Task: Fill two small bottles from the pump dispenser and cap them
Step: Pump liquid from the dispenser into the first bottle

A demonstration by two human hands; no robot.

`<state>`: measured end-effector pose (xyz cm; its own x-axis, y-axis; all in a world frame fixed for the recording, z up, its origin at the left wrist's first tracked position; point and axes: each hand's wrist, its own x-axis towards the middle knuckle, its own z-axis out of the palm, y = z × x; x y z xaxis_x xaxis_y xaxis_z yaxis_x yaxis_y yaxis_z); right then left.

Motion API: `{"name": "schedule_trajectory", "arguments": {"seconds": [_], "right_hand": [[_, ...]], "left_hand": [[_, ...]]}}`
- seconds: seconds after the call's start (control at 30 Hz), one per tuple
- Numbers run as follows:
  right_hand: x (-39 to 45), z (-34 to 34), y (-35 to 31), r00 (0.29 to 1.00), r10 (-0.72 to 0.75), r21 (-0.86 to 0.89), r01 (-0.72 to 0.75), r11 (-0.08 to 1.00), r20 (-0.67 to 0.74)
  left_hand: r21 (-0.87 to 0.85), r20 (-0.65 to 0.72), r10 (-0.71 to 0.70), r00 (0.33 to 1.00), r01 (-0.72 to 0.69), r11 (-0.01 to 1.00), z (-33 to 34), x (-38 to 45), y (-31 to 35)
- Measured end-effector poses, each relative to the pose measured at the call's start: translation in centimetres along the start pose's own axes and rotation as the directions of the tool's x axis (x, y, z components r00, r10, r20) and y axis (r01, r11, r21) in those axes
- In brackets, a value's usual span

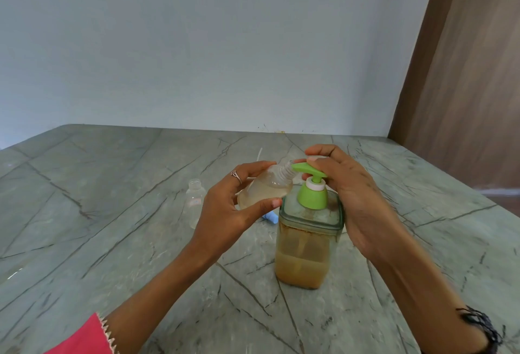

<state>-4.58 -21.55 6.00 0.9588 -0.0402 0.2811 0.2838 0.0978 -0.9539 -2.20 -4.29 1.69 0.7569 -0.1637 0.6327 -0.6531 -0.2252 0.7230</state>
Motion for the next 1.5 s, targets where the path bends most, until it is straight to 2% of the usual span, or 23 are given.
{"name": "schedule_trajectory", "arguments": {"seconds": [0.2,0.33,0.43,0.5,0.77,0.9,1.17,1.5], "right_hand": [[-1.2,0.3,0.5,0.981,-0.179,0.074,0.185,0.98,-0.078],[-1.8,-0.5,1.9,0.908,-0.399,-0.162,0.377,0.912,-0.131],[-1.5,-1.4,2.6,0.8,-0.598,-0.389,0.537,0.749,-0.046],[-1.2,-1.9,2.9,0.748,-0.662,-0.475,0.596,0.647,0.037],[-0.6,-2.5,3.0,0.736,-0.645,-0.447,0.657,0.607,0.205],[-0.5,-2.5,3.4,0.725,-0.643,-0.429,0.677,0.598,0.247],[-0.3,-1.7,4.8,0.668,-0.706,-0.362,0.734,0.575,0.235],[0.5,-1.6,4.7,0.658,-0.736,-0.255,0.748,0.613,0.162]], "left_hand": [[-0.019,-0.003,-0.004,1.0,0.004,1.0,0.0,-0.1,0.4],[-0.032,0.001,-0.01,1.0,0.01,0.999,0.0,-0.2,0.6],[-0.034,0.005,-0.012,1.0,0.013,0.999,0.0,-0.2,0.6],[-0.028,0.006,-0.012,1.0,0.012,1.0,0.0,-0.2,0.6],[-0.065,0.016,-0.033,0.999,0.034,0.997,0.0,-0.2,0.7],[-0.056,0.02,-0.039,0.999,0.04,0.998,0.1,-0.2,0.7],[-0.054,0.017,-0.025,1.0,0.026,0.998,0.0,-0.2,0.9],[-0.068,0.022,-0.053,0.998,0.055,0.996,0.0,-0.3,0.6]]}}
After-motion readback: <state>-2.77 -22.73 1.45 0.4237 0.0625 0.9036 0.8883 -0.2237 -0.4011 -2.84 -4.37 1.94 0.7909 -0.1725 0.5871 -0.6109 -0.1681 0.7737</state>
